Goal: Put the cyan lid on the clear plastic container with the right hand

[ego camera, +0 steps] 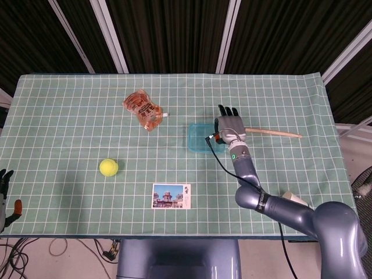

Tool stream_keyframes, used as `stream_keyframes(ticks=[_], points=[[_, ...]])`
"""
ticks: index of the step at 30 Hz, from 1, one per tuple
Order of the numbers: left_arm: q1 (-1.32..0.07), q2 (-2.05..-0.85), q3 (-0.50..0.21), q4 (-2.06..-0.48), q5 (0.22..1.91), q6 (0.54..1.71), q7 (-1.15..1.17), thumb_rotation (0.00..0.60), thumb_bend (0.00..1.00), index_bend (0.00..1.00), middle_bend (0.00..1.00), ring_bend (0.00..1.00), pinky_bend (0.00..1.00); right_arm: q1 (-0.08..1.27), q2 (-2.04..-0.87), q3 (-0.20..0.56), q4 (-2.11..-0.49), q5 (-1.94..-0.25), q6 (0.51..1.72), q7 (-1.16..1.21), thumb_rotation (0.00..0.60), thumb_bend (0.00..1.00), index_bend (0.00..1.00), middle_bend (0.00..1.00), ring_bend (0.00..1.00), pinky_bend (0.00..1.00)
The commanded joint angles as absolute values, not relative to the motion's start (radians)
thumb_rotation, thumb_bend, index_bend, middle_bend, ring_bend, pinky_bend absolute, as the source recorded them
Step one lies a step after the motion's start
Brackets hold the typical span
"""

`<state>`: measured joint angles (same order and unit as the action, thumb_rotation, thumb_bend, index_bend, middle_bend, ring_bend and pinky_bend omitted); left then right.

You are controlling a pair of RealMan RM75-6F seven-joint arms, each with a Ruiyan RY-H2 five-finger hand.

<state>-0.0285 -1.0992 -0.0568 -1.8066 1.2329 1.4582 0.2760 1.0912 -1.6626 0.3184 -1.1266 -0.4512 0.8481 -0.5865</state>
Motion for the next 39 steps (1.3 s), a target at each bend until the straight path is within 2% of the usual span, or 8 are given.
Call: stream_keyframes(ticks=[1,14,28,39], points=[[-0.029,-1.098,-0.058,-1.808,1.228,1.455,0.276,0.600,0.50,0.05,0.00,0.00,0.00,1.120,-1.715,0.329,-1.036,-0.428,0.806,-0.591,0.600,0.50,0.60,0.00,0.00,0.00],[-0.031,-1.095,-0.061,-1.811,1.211,1.451,0.279,0.600,0.50,0.05,0.00,0.00,0.00,1.154,-1.819,0.355,-0.797,-0.427,0.710,-0.566,0.600,0.50,0.60,0.00,0.00,0.00],[-0.033,-1.095,-0.062,-1.812,1.203,1.451,0.282,0.600,0.50,0.05,0.00,0.00,0.00,1.156,-1.852,0.373,-0.710,-0.441,0.661,-0.567,0.600,0.50,0.60,0.00,0.00,0.00],[-0.035,-1.094,-0.062,-1.814,1.198,1.449,0.282,0.600,0.50,0.05,0.00,0.00,0.00,1.147,-1.868,0.358,-0.670,-0.442,0.632,-0.612,0.600,0.50,0.60,0.00,0.00,0.00]])
